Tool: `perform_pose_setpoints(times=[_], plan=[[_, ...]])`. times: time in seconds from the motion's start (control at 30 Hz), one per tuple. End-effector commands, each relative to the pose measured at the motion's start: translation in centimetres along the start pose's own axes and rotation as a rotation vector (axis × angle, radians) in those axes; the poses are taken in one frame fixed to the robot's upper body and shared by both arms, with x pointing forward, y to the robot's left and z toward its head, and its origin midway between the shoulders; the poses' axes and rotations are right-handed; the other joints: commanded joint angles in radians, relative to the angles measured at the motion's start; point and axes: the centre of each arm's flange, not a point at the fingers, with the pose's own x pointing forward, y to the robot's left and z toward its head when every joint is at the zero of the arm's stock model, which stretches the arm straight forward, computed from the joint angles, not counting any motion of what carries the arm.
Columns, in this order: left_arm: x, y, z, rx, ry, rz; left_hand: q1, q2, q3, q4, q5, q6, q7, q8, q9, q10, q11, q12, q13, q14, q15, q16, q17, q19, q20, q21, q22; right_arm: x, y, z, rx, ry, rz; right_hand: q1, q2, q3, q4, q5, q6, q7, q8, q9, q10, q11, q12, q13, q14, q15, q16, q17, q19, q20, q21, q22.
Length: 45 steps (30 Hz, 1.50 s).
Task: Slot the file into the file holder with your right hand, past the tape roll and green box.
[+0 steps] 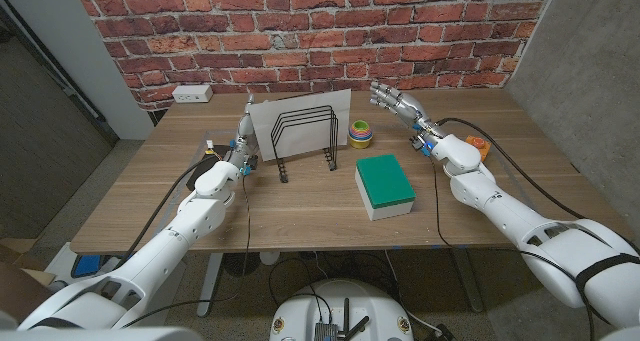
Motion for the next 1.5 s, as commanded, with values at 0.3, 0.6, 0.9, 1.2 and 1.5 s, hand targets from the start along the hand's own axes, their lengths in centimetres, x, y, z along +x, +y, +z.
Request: perform_pose_setpoints(times=[0.3, 0.6, 0.9, 1.2, 1.5], plan=[[0.0, 0.0, 0.0, 0.000, 0.001, 0.000, -0.002, 0.003, 0.003, 0.004, 0.009, 0.003, -0.005, 0.002, 0.004, -0.001, -0.007, 0.002, 0.005, 0.007, -0.003, 0.006, 0.002, 0.005, 0.001, 0.002, 0.004, -3.2, 0.4, -2.1, 0.105, 0.002, -0.172, -0.073, 0.039, -0.006, 0.046, -0.003, -0.008, -0.007, -0.001, 0.003, -0.018, 0.008, -0.001, -0.003, -0.026, 0.011, 0.006, 0.002, -0.029, -0.006, -0.002, 0.001], [0.0, 0.0, 0.0, 0.000, 0.002, 0.000, -0.002, 0.003, 0.003, 0.004, 0.009, 0.003, -0.005, 0.002, 0.004, -0.001, -0.008, 0.002, 0.005, 0.006, -0.003, 0.005, 0.002, 0.004, 0.001, 0.001, 0.004, -3.2, 0.6, -2.6, 0.126, 0.024, -0.205, -0.124, 0.052, -0.017, 0.072, -0.001, -0.025, -0.005, -0.004, 0.002, -0.029, 0.008, -0.004, -0.005, -0.039, 0.015, 0.006, 0.000, -0.050, -0.008, -0.003, 0.000], [0.0, 0.0, 0.0, 0.000, 0.002, 0.001, -0.002, 0.003, 0.003, 0.004, 0.009, 0.003, -0.005, 0.002, 0.004, 0.000, -0.009, 0.002, 0.005, 0.006, -0.003, 0.005, 0.002, 0.004, 0.001, 0.001, 0.004, -3.1, 1.2, -3.2, 0.157, 0.038, -0.264, -0.162, 0.054, -0.028, 0.088, 0.001, -0.037, 0.001, -0.006, 0.001, -0.035, 0.020, -0.005, -0.007, -0.062, 0.011, 0.001, -0.004, -0.082, -0.017, -0.007, 0.000], [0.0, 0.0, 0.0, 0.000, 0.003, 0.001, -0.002, 0.003, 0.003, 0.004, 0.009, 0.003, -0.005, 0.002, 0.004, -0.001, -0.009, 0.002, 0.005, 0.007, -0.004, 0.006, 0.002, 0.004, 0.002, 0.001, 0.004, -3.5, 1.6, -3.7, 0.186, 0.074, -0.296, -0.200, 0.063, -0.035, 0.105, 0.004, -0.067, 0.011, -0.011, 0.000, -0.061, 0.026, -0.010, -0.009, -0.091, 0.013, -0.004, -0.009, -0.111, -0.022, -0.007, -0.001], [0.0, 0.0, 0.0, 0.000, 0.003, 0.001, -0.002, 0.003, 0.003, 0.004, 0.009, 0.003, -0.005, 0.002, 0.004, -0.001, -0.009, 0.002, 0.005, 0.008, -0.003, 0.006, 0.002, 0.004, 0.002, 0.001, 0.004, -3.6, 2.1, -3.9, 0.200, 0.106, -0.326, -0.217, 0.066, -0.037, 0.110, 0.008, -0.088, 0.015, -0.013, -0.001, -0.080, 0.027, -0.012, -0.010, -0.109, 0.013, -0.006, -0.012, -0.131, -0.021, -0.007, -0.001]])
